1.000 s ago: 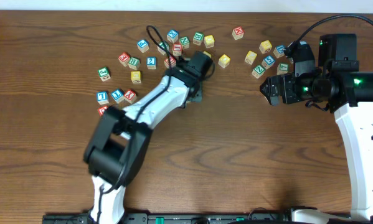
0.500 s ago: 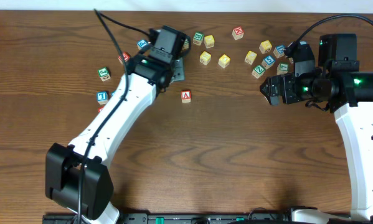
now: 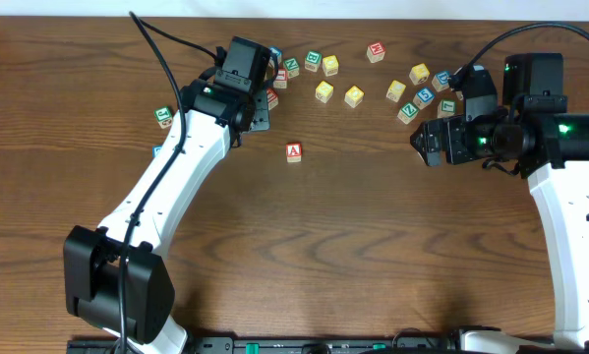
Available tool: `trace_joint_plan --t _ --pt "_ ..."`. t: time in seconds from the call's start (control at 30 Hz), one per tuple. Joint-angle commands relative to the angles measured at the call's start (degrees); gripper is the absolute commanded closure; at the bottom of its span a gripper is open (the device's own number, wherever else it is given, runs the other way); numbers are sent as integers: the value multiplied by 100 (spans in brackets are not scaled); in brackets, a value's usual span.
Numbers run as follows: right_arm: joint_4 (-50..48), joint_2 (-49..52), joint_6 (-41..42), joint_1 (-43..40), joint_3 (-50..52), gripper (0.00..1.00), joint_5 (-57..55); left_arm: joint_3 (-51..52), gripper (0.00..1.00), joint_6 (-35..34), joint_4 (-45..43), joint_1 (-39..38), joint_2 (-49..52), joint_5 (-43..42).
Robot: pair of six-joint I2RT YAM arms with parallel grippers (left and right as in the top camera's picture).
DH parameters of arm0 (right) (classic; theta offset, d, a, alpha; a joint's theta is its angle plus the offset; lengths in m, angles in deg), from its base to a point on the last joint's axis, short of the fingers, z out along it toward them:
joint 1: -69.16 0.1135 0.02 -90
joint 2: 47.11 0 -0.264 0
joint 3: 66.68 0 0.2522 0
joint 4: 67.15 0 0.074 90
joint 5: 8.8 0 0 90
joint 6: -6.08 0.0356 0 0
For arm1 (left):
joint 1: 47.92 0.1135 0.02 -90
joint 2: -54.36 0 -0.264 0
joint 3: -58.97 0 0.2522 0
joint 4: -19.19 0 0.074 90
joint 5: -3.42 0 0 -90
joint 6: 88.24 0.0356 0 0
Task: Spell out AI2
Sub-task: 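Set the red A block down and open the left gripper, then reach the right gripper to the red I block and grasp it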
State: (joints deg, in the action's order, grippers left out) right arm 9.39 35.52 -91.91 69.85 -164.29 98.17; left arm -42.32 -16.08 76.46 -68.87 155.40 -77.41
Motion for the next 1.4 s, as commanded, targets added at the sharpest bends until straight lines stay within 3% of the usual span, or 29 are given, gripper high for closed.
trace_joint_plan --t 0.0,0.67,1.13,1.37 --pt "4 0 -44 -26 -120 1 52 -87 51 240 63 11 153 52" --pt "2 0 -44 -26 -120 1 52 -111 51 127 -140 11 271 -142" --pt "-774 0 59 -24 -120 1 299 -111 51 133 -131 11 271 -229" --pt "-949 267 68 -33 -120 1 -599 -111 51 131 -138 9 271 -232"
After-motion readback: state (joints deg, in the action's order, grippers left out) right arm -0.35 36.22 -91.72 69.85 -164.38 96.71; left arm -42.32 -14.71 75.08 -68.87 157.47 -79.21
